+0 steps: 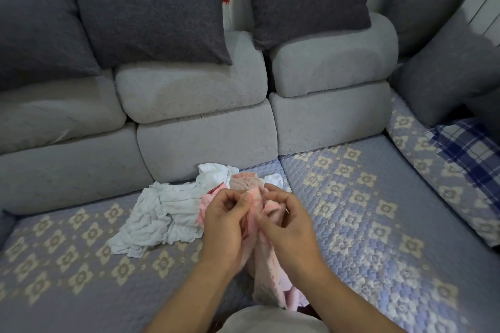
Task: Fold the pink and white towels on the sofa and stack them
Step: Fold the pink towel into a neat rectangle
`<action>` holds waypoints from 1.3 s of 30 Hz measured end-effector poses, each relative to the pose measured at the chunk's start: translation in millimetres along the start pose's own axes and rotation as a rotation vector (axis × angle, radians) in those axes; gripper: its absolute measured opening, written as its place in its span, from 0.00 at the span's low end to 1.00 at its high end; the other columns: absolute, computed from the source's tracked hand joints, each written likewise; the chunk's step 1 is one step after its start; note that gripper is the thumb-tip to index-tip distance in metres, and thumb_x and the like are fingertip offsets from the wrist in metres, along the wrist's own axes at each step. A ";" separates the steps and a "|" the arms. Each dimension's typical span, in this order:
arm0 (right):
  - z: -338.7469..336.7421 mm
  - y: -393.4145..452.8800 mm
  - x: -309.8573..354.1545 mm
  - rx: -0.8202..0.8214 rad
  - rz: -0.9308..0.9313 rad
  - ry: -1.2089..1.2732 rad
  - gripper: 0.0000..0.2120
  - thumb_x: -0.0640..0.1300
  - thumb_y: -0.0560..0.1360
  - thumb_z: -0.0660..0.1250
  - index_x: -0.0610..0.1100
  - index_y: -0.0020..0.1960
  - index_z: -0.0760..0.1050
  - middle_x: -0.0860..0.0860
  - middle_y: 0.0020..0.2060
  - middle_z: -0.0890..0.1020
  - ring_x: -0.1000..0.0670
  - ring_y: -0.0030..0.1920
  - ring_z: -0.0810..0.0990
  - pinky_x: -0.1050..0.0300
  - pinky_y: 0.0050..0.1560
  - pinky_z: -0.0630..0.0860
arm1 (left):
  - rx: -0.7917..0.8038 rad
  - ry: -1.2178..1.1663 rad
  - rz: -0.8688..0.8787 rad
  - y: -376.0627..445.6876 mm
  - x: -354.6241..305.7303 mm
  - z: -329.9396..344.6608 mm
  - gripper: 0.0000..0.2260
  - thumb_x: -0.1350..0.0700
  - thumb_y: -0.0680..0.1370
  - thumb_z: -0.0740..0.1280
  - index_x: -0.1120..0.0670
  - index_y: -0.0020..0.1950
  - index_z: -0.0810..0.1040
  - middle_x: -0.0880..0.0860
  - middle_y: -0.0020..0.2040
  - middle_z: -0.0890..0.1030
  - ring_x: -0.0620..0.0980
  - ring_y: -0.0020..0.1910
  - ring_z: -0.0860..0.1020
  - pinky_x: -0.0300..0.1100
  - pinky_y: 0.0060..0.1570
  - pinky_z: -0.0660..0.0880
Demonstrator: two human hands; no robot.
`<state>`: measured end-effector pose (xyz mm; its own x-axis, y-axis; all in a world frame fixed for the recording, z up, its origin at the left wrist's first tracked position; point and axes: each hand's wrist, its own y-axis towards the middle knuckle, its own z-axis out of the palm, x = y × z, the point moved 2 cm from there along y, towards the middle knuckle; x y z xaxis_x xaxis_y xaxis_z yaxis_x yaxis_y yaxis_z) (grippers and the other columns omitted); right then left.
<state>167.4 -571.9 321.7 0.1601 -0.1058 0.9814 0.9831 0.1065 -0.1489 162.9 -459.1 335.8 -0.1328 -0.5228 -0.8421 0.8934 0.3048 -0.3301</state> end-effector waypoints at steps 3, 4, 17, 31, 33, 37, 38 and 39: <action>2.0 1.5 -9.3 -0.022 0.027 -0.013 0.25 0.31 0.73 0.72 0.53 0.64 0.76 0.62 0.61 0.80 0.60 0.63 0.77 0.57 0.62 0.77 | -0.009 -0.134 -0.059 6.1 0.3 -3.9 0.09 0.68 0.79 0.64 0.60 0.39 0.71 0.61 0.39 0.77 0.56 0.37 0.78 0.44 0.34 0.80; 1.3 2.6 -13.0 -0.046 0.052 0.008 0.27 0.32 0.73 0.72 0.54 0.65 0.75 0.61 0.60 0.81 0.58 0.63 0.79 0.55 0.61 0.78 | 0.002 -0.155 -0.079 5.3 -2.1 -2.3 0.09 0.68 0.79 0.63 0.60 0.39 0.70 0.60 0.37 0.78 0.55 0.35 0.79 0.43 0.32 0.80; 5.5 9.3 -30.0 -0.174 0.311 0.098 0.06 0.33 0.74 0.69 0.41 0.49 0.76 0.42 0.39 0.83 0.47 0.39 0.81 0.48 0.43 0.80 | -0.174 0.073 -0.083 1.0 46.6 -20.9 0.17 0.59 0.74 0.75 0.49 0.61 0.77 0.53 0.51 0.85 0.58 0.51 0.85 0.57 0.54 0.80; -38.2 34.2 10.2 -0.521 0.051 -0.171 0.08 0.37 0.74 0.73 0.49 0.46 0.78 0.50 0.38 0.82 0.60 0.34 0.80 0.69 0.30 0.73 | -0.116 0.926 0.435 33.7 -0.3 -73.9 0.15 0.68 0.77 0.59 0.48 0.50 0.77 0.49 0.50 0.78 0.45 0.50 0.76 0.42 0.53 0.72; -5.7 13.0 7.0 -0.351 0.039 -0.210 0.07 0.38 0.73 0.73 0.47 0.46 0.78 0.52 0.36 0.82 0.62 0.33 0.79 0.69 0.34 0.74 | 0.063 0.844 0.397 16.9 20.2 -40.9 0.13 0.64 0.73 0.61 0.47 0.43 0.80 0.49 0.46 0.79 0.44 0.48 0.77 0.41 0.50 0.74; 10.3 -2.7 -3.5 -0.232 0.137 -0.147 0.04 0.41 0.74 0.73 0.47 0.46 0.79 0.52 0.37 0.84 0.55 0.39 0.82 0.61 0.40 0.79 | 0.038 0.701 0.328 4.4 19.7 -24.6 0.11 0.61 0.76 0.59 0.50 0.42 0.79 0.48 0.42 0.82 0.43 0.43 0.79 0.36 0.43 0.74; 7.0 -0.7 -3.9 -0.218 0.152 -0.157 0.04 0.42 0.74 0.73 0.47 0.46 0.79 0.51 0.38 0.84 0.54 0.40 0.83 0.58 0.43 0.80 | 0.041 0.725 0.360 3.3 15.5 -26.8 0.10 0.62 0.77 0.60 0.50 0.43 0.79 0.48 0.42 0.81 0.42 0.43 0.79 0.34 0.43 0.73; 4.2 0.4 -3.1 -0.201 0.154 -0.175 0.03 0.42 0.74 0.73 0.47 0.46 0.80 0.51 0.39 0.85 0.53 0.41 0.83 0.56 0.45 0.81 | 0.068 0.755 0.395 2.3 12.9 -28.2 0.09 0.62 0.77 0.62 0.50 0.45 0.78 0.47 0.43 0.82 0.42 0.44 0.79 0.35 0.44 0.73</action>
<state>166.8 -567.5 319.1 0.3085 0.0707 0.9486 0.9490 -0.0917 -0.3018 151.1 -442.6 312.1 -0.0349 0.2902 -0.9563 0.9548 0.2924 0.0539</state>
